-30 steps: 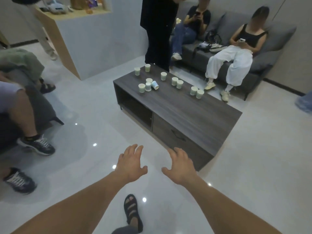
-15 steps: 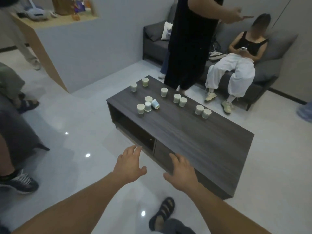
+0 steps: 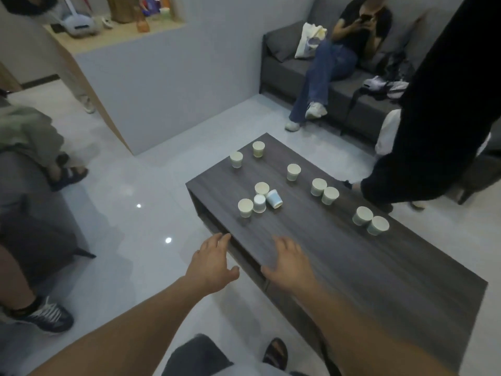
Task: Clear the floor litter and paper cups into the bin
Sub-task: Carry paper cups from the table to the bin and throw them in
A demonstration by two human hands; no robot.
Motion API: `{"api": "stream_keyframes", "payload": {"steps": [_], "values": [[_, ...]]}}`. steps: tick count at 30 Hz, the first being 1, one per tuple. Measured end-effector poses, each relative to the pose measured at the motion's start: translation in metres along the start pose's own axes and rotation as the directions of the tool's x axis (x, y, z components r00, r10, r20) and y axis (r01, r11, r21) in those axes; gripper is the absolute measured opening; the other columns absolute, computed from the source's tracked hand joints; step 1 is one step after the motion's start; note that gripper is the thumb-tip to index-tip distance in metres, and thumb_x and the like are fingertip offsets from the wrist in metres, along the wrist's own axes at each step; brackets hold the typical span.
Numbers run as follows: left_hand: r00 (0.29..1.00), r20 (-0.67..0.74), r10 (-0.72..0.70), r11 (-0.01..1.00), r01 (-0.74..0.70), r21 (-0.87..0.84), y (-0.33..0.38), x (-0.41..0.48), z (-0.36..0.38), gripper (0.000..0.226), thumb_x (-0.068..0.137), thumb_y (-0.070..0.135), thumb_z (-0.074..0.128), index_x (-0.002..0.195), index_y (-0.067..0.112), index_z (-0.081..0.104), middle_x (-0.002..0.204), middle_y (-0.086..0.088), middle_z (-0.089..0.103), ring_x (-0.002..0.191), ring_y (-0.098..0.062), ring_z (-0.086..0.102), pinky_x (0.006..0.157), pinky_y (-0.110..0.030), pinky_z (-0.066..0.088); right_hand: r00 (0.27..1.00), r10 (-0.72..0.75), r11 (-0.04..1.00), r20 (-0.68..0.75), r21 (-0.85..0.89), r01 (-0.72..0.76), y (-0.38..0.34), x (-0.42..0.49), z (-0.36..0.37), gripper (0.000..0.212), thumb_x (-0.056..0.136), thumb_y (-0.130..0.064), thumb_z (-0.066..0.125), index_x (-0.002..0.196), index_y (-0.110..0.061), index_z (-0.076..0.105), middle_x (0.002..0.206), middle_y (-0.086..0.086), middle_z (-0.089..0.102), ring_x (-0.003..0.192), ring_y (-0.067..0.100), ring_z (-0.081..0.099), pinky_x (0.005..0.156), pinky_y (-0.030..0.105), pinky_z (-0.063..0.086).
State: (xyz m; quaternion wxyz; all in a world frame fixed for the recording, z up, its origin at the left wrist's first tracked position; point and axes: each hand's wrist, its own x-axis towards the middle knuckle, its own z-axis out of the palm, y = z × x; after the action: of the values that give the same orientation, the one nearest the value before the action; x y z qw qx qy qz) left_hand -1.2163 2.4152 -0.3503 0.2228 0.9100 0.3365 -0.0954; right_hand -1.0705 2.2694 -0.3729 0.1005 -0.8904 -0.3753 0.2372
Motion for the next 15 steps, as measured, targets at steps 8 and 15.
{"api": "stream_keyframes", "payload": {"steps": [8,15], "values": [[0.996,0.083,0.045,0.998,-0.042,-0.040,-0.042,0.117,-0.020,0.088,0.079,0.048,0.064,0.149,0.021,0.019,0.155,-0.003,0.021,0.140,-0.022,0.026,0.113,-0.037,0.031,0.997,0.043,0.998,0.060,-0.051,-0.040,-0.028,0.115,-0.001,0.083,0.082,-0.050,0.061,0.150,-0.024,0.021,0.152,0.002,0.025,0.137,0.024,0.029,0.110,0.039,0.032],[0.971,0.204,0.125,0.992,-0.124,-0.020,-0.098,0.231,-0.048,0.088,0.079,0.048,0.063,0.150,0.022,0.018,0.155,-0.001,0.021,0.139,-0.022,0.026,0.113,-0.035,0.029,0.983,0.139,0.990,0.117,-0.048,-0.135,-0.060,0.206,0.007,0.084,0.085,-0.052,0.058,0.153,-0.026,0.015,0.159,-0.001,0.014,0.143,0.023,0.020,0.114,0.039,0.027]]}}
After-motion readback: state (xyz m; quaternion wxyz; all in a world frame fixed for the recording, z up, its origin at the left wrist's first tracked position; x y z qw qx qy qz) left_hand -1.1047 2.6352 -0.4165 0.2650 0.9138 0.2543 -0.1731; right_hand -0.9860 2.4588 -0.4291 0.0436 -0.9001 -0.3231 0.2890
